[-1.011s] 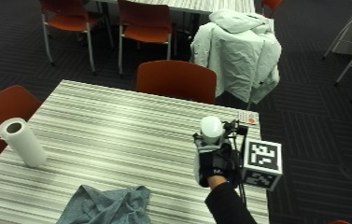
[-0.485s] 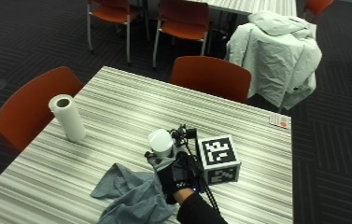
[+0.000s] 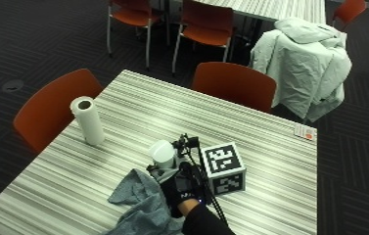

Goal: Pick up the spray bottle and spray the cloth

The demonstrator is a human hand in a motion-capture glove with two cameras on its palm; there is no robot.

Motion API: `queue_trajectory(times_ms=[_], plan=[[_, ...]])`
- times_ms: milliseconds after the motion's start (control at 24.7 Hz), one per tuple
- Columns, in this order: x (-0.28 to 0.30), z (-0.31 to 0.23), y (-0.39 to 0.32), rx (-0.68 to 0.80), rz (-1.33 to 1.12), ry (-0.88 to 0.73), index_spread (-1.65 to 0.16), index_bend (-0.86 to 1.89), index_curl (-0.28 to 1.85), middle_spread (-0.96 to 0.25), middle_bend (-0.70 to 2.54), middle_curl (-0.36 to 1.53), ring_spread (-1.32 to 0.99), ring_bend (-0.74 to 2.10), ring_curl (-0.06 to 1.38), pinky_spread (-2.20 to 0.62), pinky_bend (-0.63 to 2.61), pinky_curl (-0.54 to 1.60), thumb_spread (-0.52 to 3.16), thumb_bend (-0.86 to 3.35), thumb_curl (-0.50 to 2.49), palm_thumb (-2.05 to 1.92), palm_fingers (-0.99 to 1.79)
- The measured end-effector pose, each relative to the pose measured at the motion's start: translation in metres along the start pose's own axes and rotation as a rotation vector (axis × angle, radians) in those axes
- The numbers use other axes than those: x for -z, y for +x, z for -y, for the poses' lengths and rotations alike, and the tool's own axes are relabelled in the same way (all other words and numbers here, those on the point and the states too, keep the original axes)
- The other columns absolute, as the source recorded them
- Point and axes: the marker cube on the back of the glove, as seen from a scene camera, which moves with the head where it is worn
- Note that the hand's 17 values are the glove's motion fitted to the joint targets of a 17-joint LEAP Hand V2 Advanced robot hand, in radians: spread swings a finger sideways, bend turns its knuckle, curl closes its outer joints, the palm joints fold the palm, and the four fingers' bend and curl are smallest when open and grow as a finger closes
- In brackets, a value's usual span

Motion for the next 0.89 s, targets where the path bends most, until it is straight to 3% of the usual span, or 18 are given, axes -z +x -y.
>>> queue_trajectory(times_ms=[202,687,890], plan=[[-0.009,0.003,0.014,-0.117,-0.092,-0.04,-0.17,0.34,0.56,-0.02,0.46,0.54,-0.1,0.43,0.47,0.04,0.13,0.22,0.46,-0.01,0.76,1.24,0.84],[-0.005,-0.011,0.124,-0.672,-0.529,-0.248,-0.15,0.29,0.56,0.0,0.43,0.54,-0.08,0.44,0.48,0.06,0.16,0.24,0.43,-0.02,0.77,1.23,0.9],[-0.001,-0.027,0.151,-0.821,-0.562,-0.337,-0.14,0.25,0.56,0.01,0.44,0.55,-0.06,0.43,0.49,0.06,0.17,0.26,0.41,-0.03,0.77,1.22,0.95]])
